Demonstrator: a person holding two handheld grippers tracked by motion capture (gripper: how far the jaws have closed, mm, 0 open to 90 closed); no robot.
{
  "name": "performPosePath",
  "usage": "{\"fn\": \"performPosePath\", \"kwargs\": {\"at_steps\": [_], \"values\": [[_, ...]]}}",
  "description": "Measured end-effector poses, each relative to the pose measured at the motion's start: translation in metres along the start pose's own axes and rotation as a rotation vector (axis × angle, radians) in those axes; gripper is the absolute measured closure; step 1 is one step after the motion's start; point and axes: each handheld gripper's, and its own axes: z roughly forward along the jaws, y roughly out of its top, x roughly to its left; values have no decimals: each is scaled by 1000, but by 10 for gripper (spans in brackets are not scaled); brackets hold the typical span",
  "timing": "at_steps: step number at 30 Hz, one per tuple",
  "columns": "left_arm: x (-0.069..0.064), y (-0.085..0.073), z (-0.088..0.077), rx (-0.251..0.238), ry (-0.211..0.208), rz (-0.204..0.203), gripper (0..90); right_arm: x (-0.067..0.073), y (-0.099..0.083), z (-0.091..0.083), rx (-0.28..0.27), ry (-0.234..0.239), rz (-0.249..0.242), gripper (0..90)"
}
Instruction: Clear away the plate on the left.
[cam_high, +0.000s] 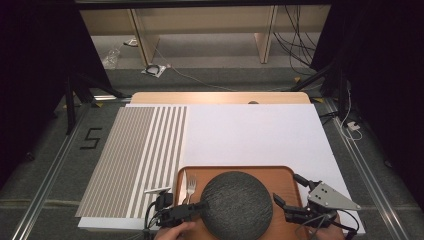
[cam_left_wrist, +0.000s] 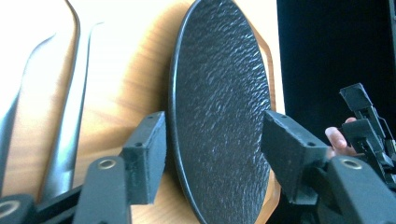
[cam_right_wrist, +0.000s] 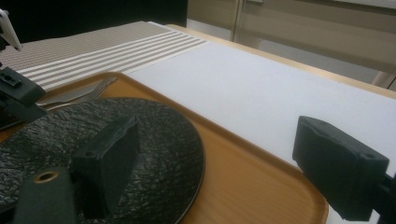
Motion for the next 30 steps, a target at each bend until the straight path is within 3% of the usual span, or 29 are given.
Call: {"fn": "performPosePath", "kwargs": {"at_steps": [10,19,24,30], "values": [[-7,6,-7,-34,32,85,352,0,0,0,-2,-1,-1,161],[-10,12,-11,-48,25,131,348,0,0,0,1,0,0,161],[-14,17,-15,-68,29,196,344,0,0,0,-2,0,2,161],[-19,23,-20,-95,8,245,342,0,0,0,-2,-1,2,161]]}}
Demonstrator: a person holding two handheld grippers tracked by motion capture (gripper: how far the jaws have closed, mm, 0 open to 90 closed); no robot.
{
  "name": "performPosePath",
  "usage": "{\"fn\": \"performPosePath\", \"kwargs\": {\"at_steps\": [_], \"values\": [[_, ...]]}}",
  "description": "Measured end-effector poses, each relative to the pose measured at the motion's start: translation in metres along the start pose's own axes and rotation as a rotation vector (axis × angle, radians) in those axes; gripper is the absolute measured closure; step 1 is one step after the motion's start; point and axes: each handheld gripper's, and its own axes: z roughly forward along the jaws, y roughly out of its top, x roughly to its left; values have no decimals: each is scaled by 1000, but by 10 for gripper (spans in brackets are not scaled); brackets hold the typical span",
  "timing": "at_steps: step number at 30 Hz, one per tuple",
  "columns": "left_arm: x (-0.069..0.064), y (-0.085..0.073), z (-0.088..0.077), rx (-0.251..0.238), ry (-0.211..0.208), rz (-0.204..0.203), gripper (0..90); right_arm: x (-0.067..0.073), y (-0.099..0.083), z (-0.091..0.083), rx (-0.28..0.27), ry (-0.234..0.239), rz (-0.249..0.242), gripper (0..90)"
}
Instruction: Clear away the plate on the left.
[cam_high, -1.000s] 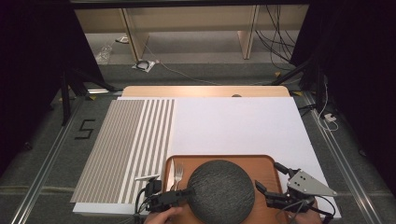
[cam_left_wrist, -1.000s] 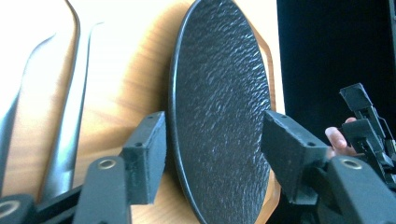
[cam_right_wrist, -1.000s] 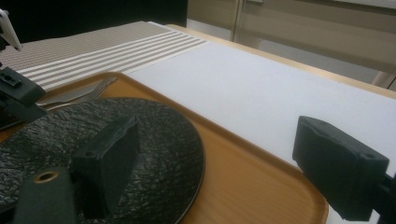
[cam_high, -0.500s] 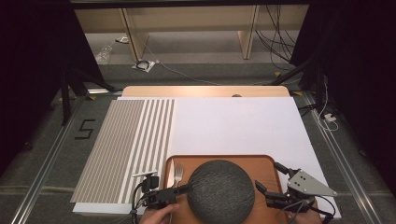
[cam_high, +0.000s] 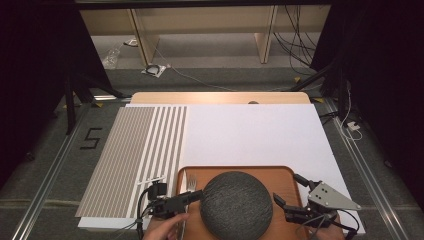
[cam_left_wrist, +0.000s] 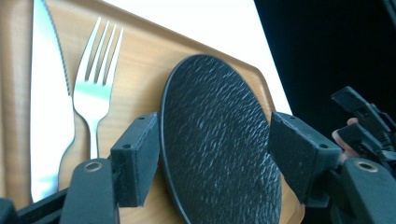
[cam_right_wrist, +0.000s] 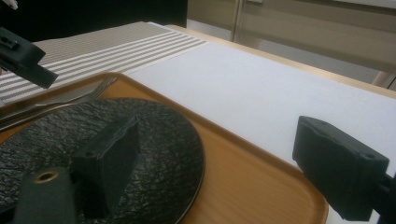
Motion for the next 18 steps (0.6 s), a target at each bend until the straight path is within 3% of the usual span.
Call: {"fn": "performPosePath", "kwargs": {"at_steps": [8,18], "values": [[-6,8,-6,-29,6,111,339,0,0,0,4,1,4,160],[-16,13,-13,-76,51,314,324,-1,0,-1,4,1,4,160]]}}
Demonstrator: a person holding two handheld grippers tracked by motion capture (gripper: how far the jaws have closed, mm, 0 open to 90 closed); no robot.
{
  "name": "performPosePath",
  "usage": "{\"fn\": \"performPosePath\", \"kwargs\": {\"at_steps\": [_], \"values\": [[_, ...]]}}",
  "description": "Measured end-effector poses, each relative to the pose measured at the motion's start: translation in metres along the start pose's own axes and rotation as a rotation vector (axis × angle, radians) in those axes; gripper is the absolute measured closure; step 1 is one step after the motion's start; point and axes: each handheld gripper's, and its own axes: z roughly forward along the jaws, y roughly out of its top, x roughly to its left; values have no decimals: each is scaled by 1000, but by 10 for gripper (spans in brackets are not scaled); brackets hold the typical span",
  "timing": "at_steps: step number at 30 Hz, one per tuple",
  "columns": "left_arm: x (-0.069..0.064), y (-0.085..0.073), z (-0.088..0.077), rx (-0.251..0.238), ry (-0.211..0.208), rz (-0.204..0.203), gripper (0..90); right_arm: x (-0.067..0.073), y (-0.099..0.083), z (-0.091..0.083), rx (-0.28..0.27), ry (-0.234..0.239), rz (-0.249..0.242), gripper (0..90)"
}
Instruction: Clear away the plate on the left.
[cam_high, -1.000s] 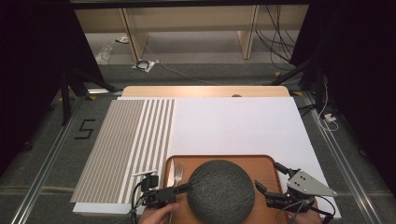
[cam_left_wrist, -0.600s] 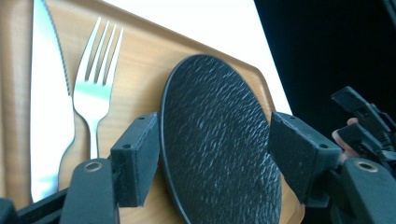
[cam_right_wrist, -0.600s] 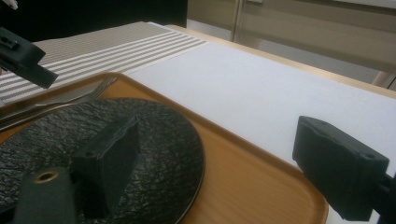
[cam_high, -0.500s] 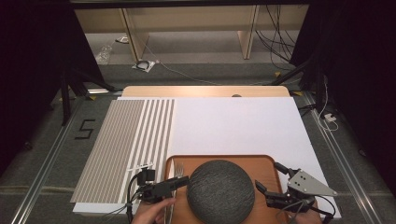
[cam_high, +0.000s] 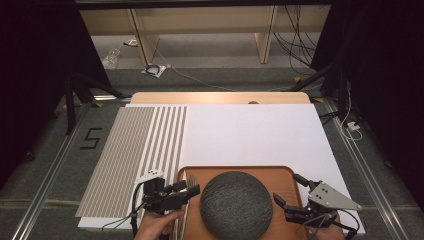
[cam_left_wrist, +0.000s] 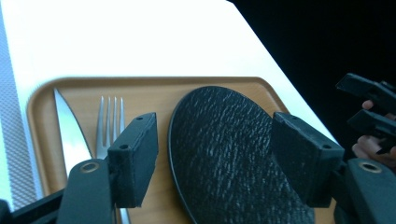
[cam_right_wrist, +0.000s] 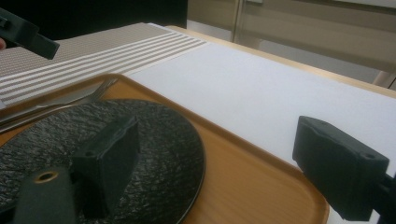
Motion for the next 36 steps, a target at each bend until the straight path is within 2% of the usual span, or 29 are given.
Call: {"fn": "performPosePath", "kwargs": {"at_steps": [3,6,8,11,14,20,23,25,32,36], "values": [[0,2,-1,-7,11,52,305,0,0,0,-1,0,0,161],[0,3,-3,-21,11,87,305,0,0,0,-1,0,1,160],[0,4,-4,-30,8,105,301,0,0,0,-2,0,0,160],[-1,5,-6,-44,1,156,298,0,0,0,-9,1,2,160],[-1,5,-7,-53,-15,178,290,0,0,0,-6,0,1,160],[-2,5,-10,-62,-39,248,273,0,0,0,-2,0,1,160],[-2,5,-12,-66,-31,283,248,0,0,0,-9,0,2,160],[-1,4,-13,-80,-35,299,240,0,0,0,-7,1,1,160],[3,5,-19,-126,-60,312,217,1,0,0,-7,2,1,160],[3,4,-24,-154,-67,350,192,1,0,0,-9,2,-1,160]]}}
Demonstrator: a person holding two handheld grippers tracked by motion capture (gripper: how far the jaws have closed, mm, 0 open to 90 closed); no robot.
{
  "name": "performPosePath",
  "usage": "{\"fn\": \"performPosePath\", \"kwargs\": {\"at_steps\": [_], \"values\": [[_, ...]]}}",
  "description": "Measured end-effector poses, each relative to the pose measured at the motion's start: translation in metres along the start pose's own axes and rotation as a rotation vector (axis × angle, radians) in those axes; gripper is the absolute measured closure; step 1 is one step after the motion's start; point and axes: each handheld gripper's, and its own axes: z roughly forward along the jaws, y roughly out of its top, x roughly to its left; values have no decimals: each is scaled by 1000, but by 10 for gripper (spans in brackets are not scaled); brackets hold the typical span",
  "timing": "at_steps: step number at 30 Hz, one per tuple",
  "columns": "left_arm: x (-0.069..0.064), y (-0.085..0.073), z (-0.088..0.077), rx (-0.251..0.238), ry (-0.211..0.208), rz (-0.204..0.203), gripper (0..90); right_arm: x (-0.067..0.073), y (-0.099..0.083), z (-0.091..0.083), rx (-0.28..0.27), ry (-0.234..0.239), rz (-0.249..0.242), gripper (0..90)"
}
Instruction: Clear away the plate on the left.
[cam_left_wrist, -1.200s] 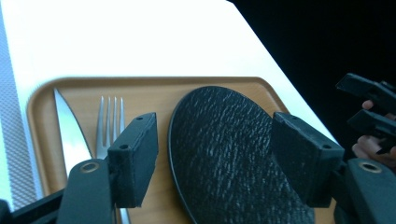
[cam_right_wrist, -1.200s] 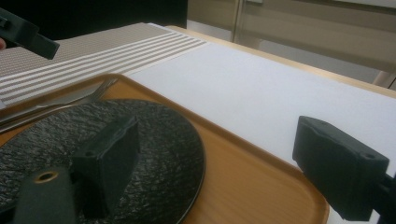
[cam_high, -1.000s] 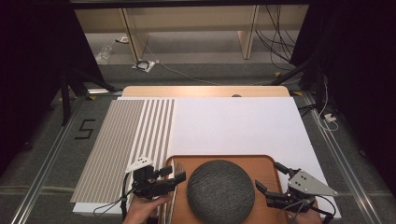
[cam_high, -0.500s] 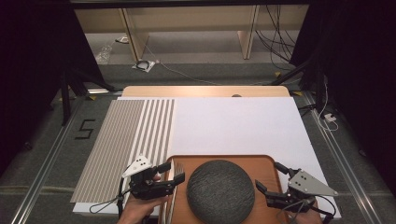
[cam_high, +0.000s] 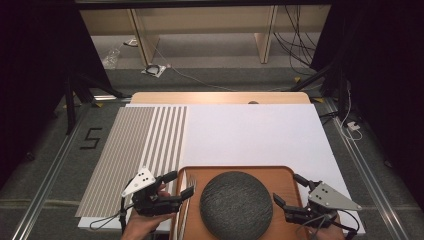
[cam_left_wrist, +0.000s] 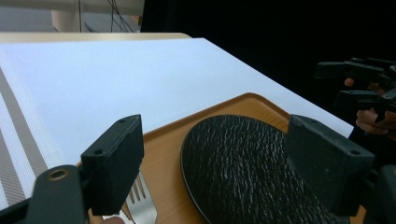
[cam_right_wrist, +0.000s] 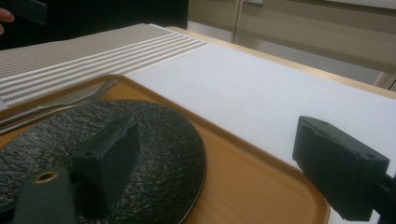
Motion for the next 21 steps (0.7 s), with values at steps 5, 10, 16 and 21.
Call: {"fn": "performPosePath", "kwargs": {"at_steps": [5,10,16,21], "values": [[0,-1,-2,-11,28,54,168,0,0,0,0,0,0,160],[1,-1,-3,-19,36,48,168,0,0,0,1,1,0,160],[1,-1,-3,-23,41,55,170,0,0,0,0,0,0,160],[2,0,-4,-26,44,59,169,0,0,0,2,1,-1,160]]}}
